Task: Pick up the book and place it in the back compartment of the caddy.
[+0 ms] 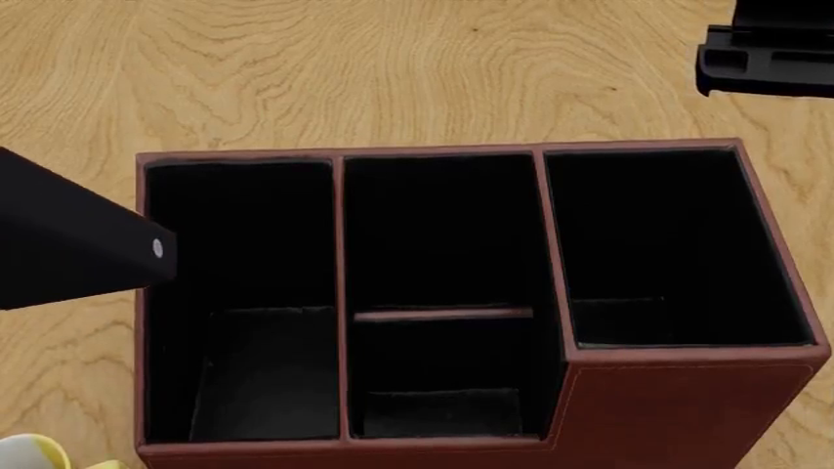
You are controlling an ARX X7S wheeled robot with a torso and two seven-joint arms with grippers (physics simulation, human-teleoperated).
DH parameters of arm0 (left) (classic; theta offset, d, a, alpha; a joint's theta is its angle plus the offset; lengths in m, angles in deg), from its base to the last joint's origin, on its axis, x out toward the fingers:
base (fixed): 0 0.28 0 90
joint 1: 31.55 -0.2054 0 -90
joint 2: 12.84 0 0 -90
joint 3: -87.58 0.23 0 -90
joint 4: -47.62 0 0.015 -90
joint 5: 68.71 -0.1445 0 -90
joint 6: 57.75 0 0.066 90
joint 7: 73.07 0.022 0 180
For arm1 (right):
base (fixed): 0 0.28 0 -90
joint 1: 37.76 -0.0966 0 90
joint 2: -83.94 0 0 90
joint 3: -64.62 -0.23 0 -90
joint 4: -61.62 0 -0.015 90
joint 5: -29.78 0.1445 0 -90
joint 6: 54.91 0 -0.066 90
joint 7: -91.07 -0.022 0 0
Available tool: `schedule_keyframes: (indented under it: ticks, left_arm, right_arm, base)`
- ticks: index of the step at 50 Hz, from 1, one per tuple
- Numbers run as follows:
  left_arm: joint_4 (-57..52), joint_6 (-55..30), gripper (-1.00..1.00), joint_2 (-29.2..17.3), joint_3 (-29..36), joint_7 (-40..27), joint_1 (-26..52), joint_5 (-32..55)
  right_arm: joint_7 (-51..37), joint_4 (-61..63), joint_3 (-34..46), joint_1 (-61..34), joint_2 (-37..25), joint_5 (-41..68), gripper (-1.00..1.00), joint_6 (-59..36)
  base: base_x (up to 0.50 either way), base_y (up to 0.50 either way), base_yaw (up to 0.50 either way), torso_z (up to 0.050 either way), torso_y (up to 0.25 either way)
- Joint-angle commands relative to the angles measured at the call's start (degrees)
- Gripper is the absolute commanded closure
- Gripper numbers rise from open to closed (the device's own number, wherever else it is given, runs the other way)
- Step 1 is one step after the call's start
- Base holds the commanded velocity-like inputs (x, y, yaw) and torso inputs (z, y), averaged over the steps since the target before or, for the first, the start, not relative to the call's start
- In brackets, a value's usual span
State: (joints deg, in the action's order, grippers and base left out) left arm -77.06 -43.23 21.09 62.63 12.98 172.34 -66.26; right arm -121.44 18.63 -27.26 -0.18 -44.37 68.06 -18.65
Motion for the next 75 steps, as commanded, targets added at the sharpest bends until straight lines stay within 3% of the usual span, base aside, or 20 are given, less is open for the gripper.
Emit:
schedule_keyframes:
  ticks: [1,21,55,75]
  left_arm:
    - [1.81,-2.75,1.00,4.91,-1.52,-1.79,2.34,0.67]
    - [6.71,-0.62,1.00,13.36,-1.05,-3.47,1.60,3.47]
    - [24.72,5.72,1.00,28.70,-0.73,-6.26,-0.39,6.56]
    - [35.45,10.52,1.00,35.33,-0.11,-7.20,-1.71,7.63]
  right_arm:
    - [-0.27,0.24,-0.32,0.05,-0.16,0.47,-1.00,-0.18]
    - [-0.28,-0.03,-0.33,0.62,-0.39,0.49,-1.00,0.50]
    - [0.31,-0.59,-1.69,3.69,-1.14,0.35,-1.00,2.83]
    - [0.63,-1.86,-0.50,3.74,-0.87,-0.73,-1.00,4.33]
  base:
    - [0.00,0.00,0.00,0.000,0.000]
    - [0.00,0.00,0.00,0.001,0.001]
    - [0.00,0.00,0.00,0.000,0.001]
    - [0.00,0.00,0.00,0.000,0.001]
